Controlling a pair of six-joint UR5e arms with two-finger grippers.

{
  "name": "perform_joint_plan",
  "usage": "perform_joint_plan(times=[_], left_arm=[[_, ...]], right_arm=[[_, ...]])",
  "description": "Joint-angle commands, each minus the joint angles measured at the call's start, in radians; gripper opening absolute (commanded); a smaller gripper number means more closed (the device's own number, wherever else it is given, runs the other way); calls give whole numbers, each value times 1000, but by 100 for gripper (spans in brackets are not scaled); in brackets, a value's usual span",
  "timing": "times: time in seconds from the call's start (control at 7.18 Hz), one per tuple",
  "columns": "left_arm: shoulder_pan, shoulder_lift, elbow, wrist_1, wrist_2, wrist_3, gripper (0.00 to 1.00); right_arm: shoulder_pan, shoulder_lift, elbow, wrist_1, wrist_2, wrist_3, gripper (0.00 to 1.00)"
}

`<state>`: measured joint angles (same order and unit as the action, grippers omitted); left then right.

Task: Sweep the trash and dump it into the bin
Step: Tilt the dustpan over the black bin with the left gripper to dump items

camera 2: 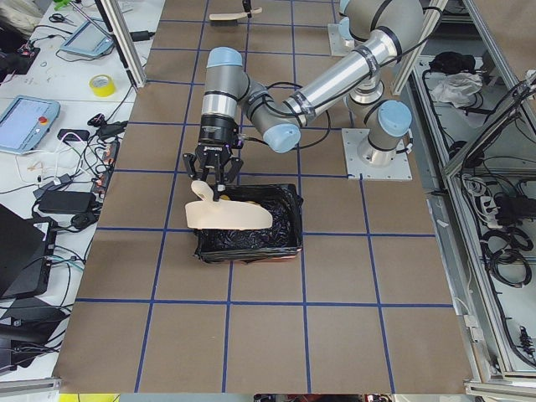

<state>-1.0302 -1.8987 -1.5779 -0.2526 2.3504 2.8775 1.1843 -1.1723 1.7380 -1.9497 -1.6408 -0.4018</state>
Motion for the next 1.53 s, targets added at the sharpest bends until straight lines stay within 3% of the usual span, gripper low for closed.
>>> perform_joint_plan(times=[0.0, 0.28, 0.42, 0.56, 0.7, 0.84, 0.97, 1.25, 1.39], left_arm=[[-42, -25, 1, 87, 1, 141, 0], [-105, -11, 12, 92, -72, 102, 0], [-158, -5, 15, 151, -167, -58, 0], [-203, -8, 19, 154, -189, -170, 0], [-235, -11, 18, 150, -260, -308, 0], [-252, -13, 18, 107, -408, -381, 0], [-277, -20, 18, 4, -480, -518, 0], [-313, -22, 19, -307, -506, -895, 0], [-314, -29, 28, -458, -628, -1028, 0]], right_arm=[[0, 2, 0, -3, 3, -2, 82], [0, 5, 8, 6, 7, 8, 84], [0, 2, 6, 8, 10, 8, 86], [0, 0, 3, 8, 10, 9, 87], [0, 2, 6, 8, 27, 12, 88], [0, 2, 6, 8, 38, 14, 90], [0, 2, 3, 8, 38, 17, 91], [3, -9, -47, 24, 33, 12, 97], [11, -30, -102, 75, 33, 15, 99]])
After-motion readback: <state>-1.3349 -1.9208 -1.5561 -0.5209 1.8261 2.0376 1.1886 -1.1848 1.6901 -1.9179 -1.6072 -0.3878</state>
